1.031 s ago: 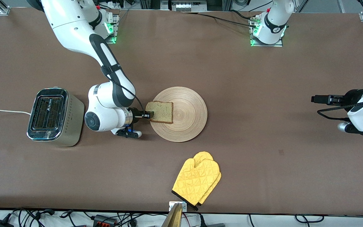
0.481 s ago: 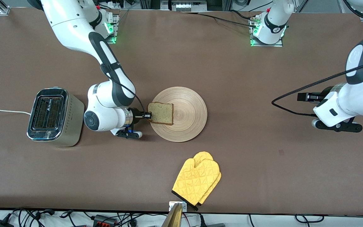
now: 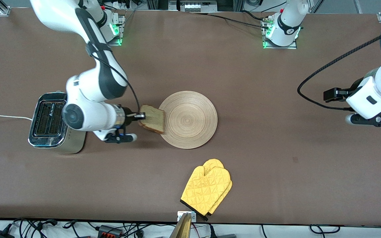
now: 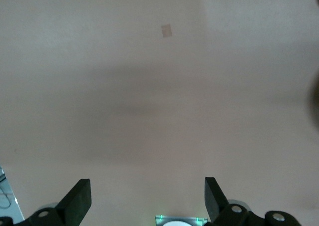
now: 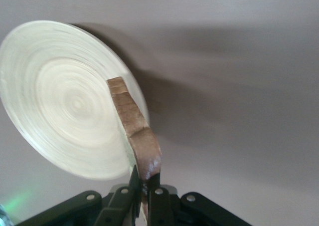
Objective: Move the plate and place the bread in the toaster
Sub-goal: 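Lift the bread with the right gripper and carry it over the toaster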
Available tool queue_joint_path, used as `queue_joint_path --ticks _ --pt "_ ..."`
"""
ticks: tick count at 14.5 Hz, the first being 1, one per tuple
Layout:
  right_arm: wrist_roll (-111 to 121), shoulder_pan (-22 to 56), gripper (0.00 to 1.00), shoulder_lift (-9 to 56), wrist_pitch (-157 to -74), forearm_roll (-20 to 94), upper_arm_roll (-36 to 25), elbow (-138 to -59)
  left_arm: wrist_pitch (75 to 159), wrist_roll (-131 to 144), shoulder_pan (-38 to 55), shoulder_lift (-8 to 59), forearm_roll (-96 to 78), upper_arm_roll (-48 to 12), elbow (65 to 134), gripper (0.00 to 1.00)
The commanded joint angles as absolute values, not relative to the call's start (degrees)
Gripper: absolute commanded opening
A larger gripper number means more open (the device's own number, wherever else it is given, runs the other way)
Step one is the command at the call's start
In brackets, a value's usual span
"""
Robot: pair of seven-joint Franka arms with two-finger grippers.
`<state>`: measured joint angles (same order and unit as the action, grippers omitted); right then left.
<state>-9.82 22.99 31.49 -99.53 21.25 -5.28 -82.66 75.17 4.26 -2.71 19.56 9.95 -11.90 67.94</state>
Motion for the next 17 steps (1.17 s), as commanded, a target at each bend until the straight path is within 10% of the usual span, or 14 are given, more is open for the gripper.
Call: queue_joint_path --ticks 1,8,17 --pt "-8.97 21.10 0.00 30.59 -89.60 16.89 -9.03 -77.54 84.26 5.36 -8.32 11.00 2.23 -12.39 81.97 1.00" --pt "-8.26 21.62 0.00 30.59 -73.84 8.11 -22.05 -69.44 94.30 4.66 -10.72 1.59 1.32 -12.48 96.14 1.00" --pt "8.34 18.82 0.00 31.29 -73.20 -9.93 -24.08 -64.95 94.22 4.83 -10.90 1.76 0.70 -12.30 95.63 1.00"
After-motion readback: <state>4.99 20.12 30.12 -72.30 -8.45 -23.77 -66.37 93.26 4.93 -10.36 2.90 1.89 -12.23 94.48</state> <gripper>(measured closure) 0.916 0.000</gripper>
